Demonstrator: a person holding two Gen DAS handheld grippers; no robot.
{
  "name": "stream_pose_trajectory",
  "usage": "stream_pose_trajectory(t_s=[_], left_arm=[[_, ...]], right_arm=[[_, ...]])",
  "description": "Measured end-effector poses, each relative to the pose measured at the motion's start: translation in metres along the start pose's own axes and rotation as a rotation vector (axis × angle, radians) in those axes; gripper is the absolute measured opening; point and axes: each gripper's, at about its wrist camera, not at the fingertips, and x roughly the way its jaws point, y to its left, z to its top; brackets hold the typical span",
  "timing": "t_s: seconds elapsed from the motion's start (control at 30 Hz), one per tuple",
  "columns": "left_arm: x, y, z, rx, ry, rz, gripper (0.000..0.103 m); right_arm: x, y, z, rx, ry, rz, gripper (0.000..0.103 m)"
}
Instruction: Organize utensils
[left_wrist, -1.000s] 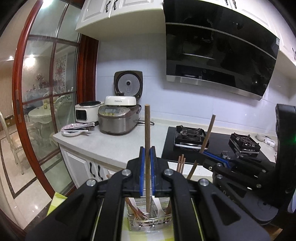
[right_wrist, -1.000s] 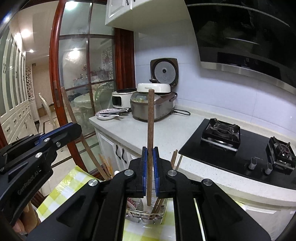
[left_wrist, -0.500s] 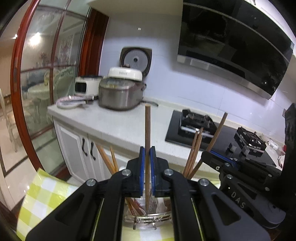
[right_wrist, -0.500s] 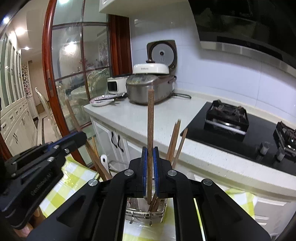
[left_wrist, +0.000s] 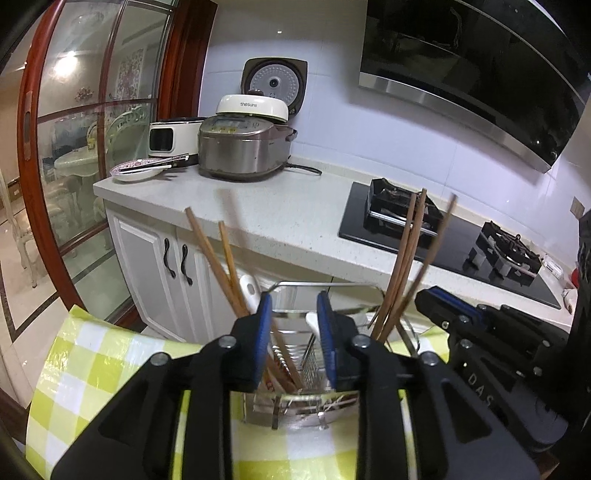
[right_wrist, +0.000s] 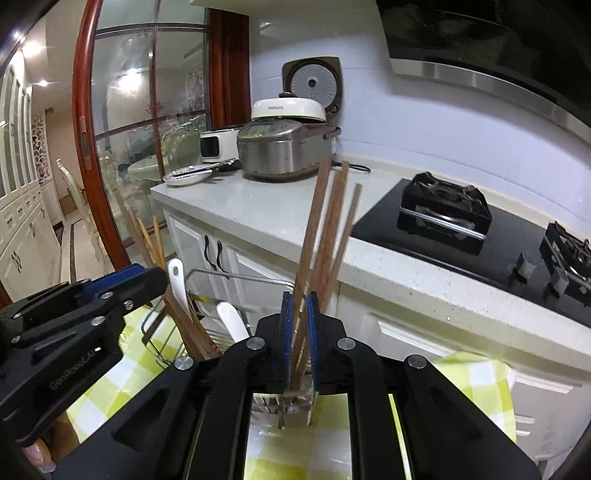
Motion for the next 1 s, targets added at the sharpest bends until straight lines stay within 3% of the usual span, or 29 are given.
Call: stream_pose_trajectory(t_s=[0.13, 0.73, 0.9, 1.0], left_arm=[[-0.009, 0.005, -0.006, -0.007, 0.000, 0.008, 0.031], [-0.082, 0.014, -0.039, -0.038, -0.004, 0.001, 0.031], [-0.101, 0.011, -0.056, -0.043, -0.005, -0.005, 0.037], [-0.117, 0.004, -0.068, -0.027, -0.015, -0.005, 0.051]], right_arm=[[-0.007, -0.006, -0.009, 0.025, -0.003, -0.005, 0.041], [-0.072, -0.015, -0.047, 0.076, -0.004, -0.068, 0.042], [-0.093, -0.016, -0.059, 0.078, -0.015, -0.083, 0.051], [-0.109, -0.017, -0.069, 0.081, -0.033, -0.096, 0.060]])
